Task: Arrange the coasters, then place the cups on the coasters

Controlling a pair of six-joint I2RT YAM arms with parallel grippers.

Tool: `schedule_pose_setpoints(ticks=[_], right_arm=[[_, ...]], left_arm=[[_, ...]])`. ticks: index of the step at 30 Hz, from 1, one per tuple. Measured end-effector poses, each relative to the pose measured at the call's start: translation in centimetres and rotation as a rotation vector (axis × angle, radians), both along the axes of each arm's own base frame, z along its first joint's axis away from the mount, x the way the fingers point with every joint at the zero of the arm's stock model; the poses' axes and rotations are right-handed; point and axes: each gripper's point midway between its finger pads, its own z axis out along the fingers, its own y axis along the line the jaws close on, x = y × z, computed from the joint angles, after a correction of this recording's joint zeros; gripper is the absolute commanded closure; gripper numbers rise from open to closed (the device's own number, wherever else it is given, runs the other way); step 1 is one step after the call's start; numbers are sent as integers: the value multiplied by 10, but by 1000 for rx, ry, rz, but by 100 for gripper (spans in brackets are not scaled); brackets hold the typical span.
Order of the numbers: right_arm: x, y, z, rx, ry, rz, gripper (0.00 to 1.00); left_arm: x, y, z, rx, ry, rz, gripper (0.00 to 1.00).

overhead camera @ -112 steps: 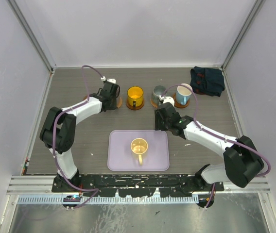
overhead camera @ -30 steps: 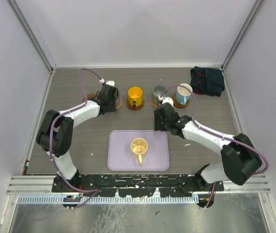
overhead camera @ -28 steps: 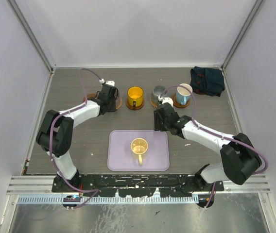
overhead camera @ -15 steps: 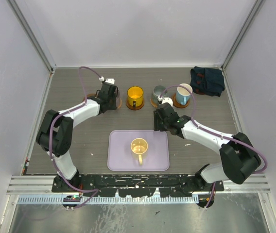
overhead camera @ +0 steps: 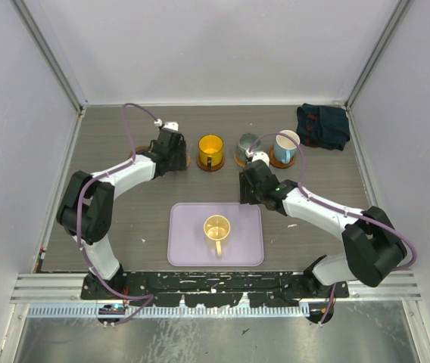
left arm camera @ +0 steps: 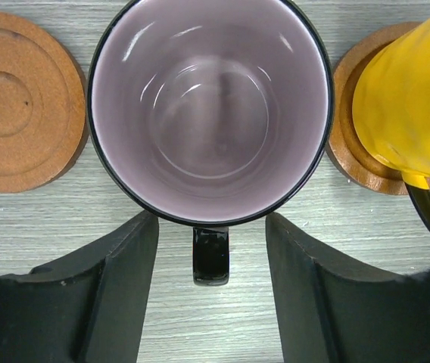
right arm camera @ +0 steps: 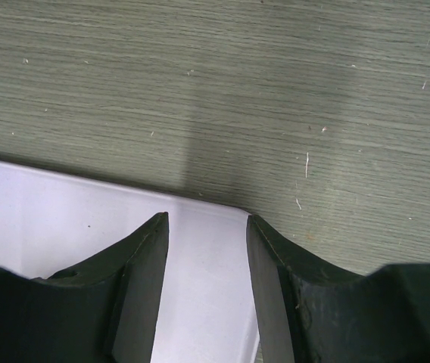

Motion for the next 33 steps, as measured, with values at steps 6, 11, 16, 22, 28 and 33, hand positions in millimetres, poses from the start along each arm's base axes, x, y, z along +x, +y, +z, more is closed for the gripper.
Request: schedule_pose_setpoints(ticks=[6,11,16,22,28,33], right_arm=[[0,0,0,0,0,-1,49],[0,0,0,0,0,-1,49],[0,0,0,-2,0,-1,50],[-8,-7,2,-8,1,0,55],[-32,-21,0,-28,28,11,59],[-58,-20,8,-9,27,51,62]], left_arm=[[1,2,8,3,-20,10,30],[1,5,38,-15,-81,19,29],[-4,10,89,-52,-183,25,30],[-49,17,120,-75,-248,-2,32],[-129,-15,100,-55,-196,-190,30],[-192,-35,84,-69,-152,-343,27]])
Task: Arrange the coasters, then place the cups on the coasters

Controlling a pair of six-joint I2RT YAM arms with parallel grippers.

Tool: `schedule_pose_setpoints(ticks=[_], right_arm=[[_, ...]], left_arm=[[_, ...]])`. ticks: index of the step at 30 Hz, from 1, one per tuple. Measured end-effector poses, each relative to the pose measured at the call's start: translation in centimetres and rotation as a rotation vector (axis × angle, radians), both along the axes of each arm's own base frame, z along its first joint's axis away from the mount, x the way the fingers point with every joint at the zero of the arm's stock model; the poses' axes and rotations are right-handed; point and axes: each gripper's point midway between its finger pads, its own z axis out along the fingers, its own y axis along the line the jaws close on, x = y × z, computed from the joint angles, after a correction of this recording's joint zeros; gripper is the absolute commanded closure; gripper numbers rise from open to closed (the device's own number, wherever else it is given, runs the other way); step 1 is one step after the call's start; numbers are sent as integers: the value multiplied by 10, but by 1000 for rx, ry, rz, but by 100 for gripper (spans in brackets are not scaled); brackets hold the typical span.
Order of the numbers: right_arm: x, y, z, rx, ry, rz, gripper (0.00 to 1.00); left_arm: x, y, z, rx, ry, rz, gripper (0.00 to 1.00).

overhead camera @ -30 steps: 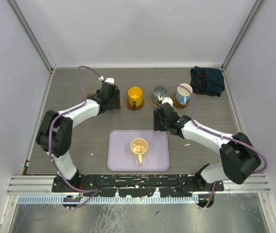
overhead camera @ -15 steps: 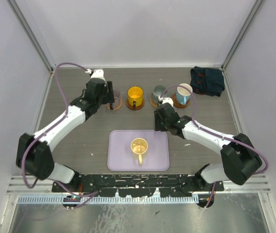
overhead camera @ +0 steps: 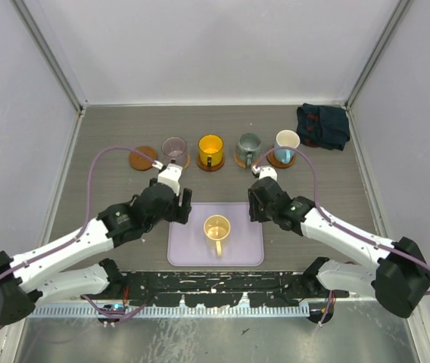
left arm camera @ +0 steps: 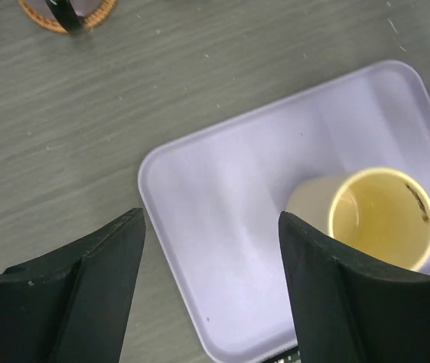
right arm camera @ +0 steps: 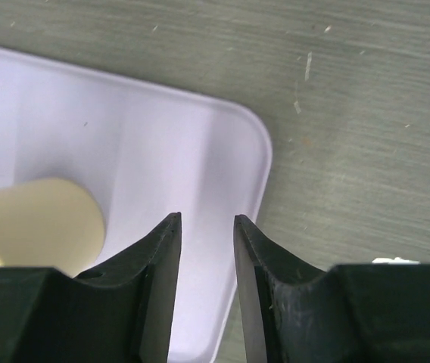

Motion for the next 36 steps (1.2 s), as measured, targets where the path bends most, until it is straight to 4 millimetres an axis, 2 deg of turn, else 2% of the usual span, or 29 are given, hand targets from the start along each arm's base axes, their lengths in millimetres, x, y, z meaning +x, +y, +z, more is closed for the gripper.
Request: schedule_pose_setpoints(ticks=[6,13,16,22,28,32,36], right_arm=[[-30,19,-1,36,16,65,66],[-71,49,-7,41,33,183,74],[-86,57,-8,41,33,217,78],[-109,68,-14,27,34,251,79],[-129,77,-29,-42,38,286,80],[-133,92,-32,-90,21,309,81],[-129,109,-35,-122,-5,308,82]], left_arm=[[-44,-5,2,-80,-3,-84,27],[-73,-12,-12,-61,12,-140,27],[-79,-12,-18,-50,17,-132,27],[-86,-9,-32,-10,24,-81,26],[-91,1,-46,16,29,-34,25],[-94,9,-55,27,32,-14,25],[-96,16,-57,15,27,5,24]])
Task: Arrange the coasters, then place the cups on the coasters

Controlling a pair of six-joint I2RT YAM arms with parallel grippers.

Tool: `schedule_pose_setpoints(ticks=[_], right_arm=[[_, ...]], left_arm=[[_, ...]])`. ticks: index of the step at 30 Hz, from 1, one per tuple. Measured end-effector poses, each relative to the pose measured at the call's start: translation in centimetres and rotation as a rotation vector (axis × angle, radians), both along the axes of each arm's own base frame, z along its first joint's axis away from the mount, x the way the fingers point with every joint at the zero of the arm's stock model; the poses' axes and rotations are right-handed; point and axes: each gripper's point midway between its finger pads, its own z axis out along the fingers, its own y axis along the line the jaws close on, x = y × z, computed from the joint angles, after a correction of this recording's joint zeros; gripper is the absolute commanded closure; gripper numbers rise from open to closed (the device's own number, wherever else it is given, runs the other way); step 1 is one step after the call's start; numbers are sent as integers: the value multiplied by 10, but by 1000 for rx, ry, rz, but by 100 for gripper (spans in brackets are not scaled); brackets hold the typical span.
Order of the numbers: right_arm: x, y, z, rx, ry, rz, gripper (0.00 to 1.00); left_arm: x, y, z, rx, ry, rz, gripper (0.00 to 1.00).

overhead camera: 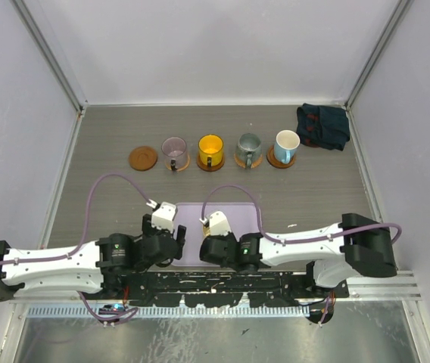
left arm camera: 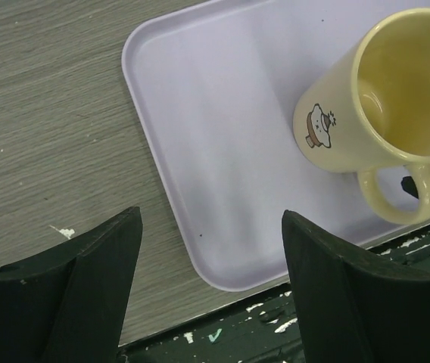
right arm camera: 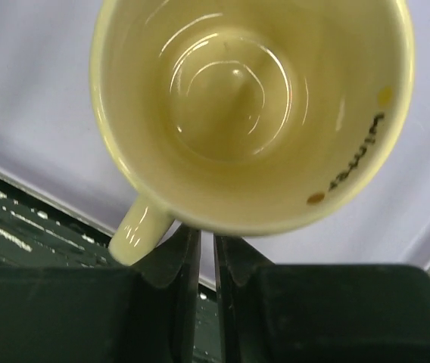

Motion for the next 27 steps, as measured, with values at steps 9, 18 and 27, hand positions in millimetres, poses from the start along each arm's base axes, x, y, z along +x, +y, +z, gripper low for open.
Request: schedule_pose_setpoints(ticks=[9,18,27], right_arm=[[10,26,4,4,-47,25,82],[15,51,19,69,-76,58,82],[22,37,83,216,-150,10,81]], left_arm=[[0,7,3,-19,-18,24,23],[-5,5,2,-4,-24,-2,22],[-19,-22,16,-22,-50,-172,21]])
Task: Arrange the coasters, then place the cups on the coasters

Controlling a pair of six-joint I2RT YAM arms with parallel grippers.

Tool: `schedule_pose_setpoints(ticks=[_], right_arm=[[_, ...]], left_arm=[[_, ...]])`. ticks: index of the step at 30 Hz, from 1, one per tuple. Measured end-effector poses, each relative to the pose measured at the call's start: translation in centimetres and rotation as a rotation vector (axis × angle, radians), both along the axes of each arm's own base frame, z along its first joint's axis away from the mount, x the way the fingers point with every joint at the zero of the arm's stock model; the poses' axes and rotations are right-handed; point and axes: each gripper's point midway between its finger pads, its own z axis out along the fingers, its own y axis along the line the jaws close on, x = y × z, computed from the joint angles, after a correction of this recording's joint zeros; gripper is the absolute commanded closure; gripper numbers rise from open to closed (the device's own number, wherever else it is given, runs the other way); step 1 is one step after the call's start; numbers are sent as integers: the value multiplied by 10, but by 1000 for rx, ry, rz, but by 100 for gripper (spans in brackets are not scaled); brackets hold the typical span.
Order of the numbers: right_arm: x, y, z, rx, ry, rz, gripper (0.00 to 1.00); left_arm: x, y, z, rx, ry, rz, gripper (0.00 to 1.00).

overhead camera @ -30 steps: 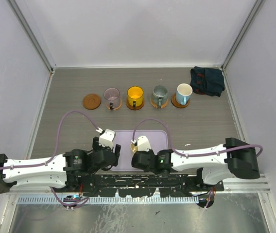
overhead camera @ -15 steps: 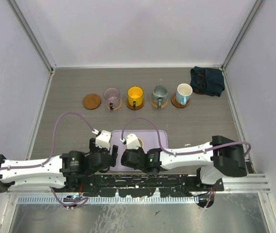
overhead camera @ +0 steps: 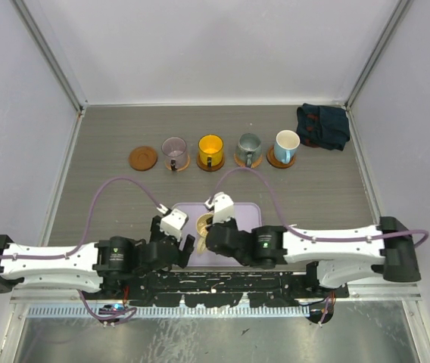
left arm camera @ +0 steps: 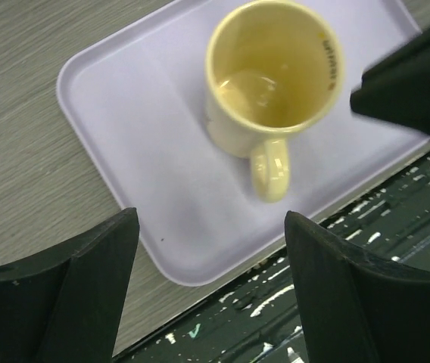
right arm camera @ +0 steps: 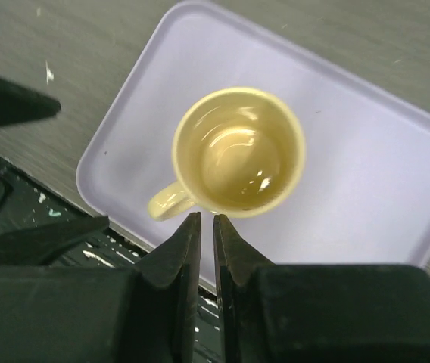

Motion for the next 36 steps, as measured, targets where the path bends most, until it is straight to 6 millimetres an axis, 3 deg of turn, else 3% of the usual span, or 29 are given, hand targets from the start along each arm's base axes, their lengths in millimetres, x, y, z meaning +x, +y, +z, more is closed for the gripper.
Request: schedule_pose_setpoints(ticks=[5,13,21,28,36], right_arm=[[13,-40,37,67,-61,-151,80],[27,-94,48,55,-123,-350,77],[31,-111,54,118,-149,-412,76],[32,-116,51,96,-160,-420,74],[34,-118,52,90,-173,-427,73]], left_arm=[[-7,-24,6,17,-1,-83,21],[-9,-51,-5,117,18,-123,19],[-4,-66,-14,176,48,-95,28],[14,-57,-35,221,114,-17,29],[27,-52,-51,243,178,26,39]])
